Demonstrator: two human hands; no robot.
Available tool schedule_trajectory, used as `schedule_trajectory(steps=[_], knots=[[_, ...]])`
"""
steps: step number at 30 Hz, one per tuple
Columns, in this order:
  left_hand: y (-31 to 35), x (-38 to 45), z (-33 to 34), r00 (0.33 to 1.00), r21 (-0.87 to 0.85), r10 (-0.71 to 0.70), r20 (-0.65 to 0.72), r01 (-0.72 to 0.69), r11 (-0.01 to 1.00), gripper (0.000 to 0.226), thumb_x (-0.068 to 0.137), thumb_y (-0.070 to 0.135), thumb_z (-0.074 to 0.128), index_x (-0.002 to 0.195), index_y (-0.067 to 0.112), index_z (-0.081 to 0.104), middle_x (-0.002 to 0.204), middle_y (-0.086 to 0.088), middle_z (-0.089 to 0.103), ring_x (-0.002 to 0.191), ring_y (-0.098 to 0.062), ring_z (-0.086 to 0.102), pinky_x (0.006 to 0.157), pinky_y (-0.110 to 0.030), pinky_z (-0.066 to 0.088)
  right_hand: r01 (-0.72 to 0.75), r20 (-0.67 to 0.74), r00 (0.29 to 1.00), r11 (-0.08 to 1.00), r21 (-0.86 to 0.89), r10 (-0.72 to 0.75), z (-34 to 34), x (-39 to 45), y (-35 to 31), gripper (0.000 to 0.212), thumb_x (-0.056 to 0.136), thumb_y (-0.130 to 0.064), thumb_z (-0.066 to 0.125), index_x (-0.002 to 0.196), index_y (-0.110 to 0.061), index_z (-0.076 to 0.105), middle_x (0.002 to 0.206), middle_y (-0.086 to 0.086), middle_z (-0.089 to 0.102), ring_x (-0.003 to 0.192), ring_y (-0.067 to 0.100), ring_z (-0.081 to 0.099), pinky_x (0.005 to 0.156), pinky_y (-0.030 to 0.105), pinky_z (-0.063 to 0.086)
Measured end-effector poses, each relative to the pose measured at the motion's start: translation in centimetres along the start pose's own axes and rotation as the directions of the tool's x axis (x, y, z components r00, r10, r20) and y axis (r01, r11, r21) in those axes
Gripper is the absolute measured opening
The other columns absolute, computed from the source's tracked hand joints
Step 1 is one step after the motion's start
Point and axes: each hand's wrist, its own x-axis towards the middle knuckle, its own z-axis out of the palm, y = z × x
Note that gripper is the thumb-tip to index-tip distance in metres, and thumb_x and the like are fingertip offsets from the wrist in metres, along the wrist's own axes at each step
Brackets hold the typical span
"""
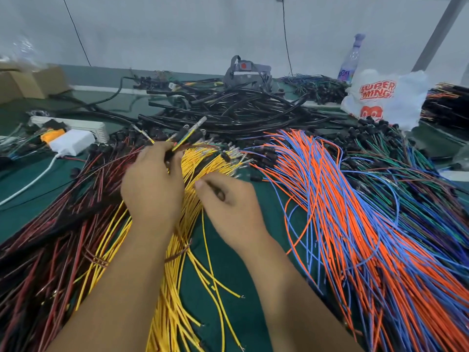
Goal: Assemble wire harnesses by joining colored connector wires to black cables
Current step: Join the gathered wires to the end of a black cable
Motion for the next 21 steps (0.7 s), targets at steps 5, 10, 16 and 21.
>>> schedule_trajectory(steps=[5,10,16,21], knots=[[1.0,-1.0,0.5,0.943,-0.071,0.206,0.262,-0.194,0.978,0.015,0.095,0.045,0.049,0.107,0.036,0.051,0.06,0.007,0.055,0.062,-0.029,0.055,0.052,-0.029,0.031,-0.119,-0.355,0.902,0.934,0.338,0.243,-1.6,0.9,0.3,0.013,0.094,-0.019,0.056,0.083,-0.024,0.056,0.069,-0.006,0.055,0.063,0.012,0.05,0.062,0.037,0.044],[0.6,-1.1,0.7,0.868,-0.11,0.246,0.432,-0.22,0.969,0.015,0.095,0.052,0.041,0.104,0.039,0.041,0.066,0.006,0.055,0.061,-0.018,0.051,0.051,-0.025,0.034,-0.146,-0.353,0.848,0.814,0.563,0.396,-3.1,1.5,0.6,0.006,0.096,-0.015,0.056,0.093,-0.016,0.06,0.062,-0.004,0.056,0.047,0.006,0.047,0.044,0.015,0.037],[0.4,-1.2,1.0,0.845,-0.134,0.272,0.46,-0.236,0.962,0.025,0.096,0.049,0.035,0.104,0.033,0.053,0.077,0.01,0.054,0.078,-0.017,0.051,0.055,-0.031,0.036,-0.186,-0.311,0.869,0.838,0.512,0.384,-2.7,1.3,0.6,0.017,0.094,-0.005,0.055,0.083,-0.013,0.063,0.063,-0.003,0.059,0.05,0.006,0.049,0.045,0.014,0.039],[0.3,-1.2,1.1,0.837,-0.158,0.331,0.436,-0.291,0.944,0.028,0.099,0.039,0.038,0.111,0.022,0.057,0.095,0.002,0.062,0.093,-0.023,0.051,0.067,-0.037,0.039,-0.18,-0.291,0.904,0.896,0.406,0.313,-2.1,1.2,0.3,0.026,0.092,0.0,0.055,0.079,-0.022,0.062,0.071,0.0,0.06,0.064,0.015,0.053,0.06,0.023,0.043]])
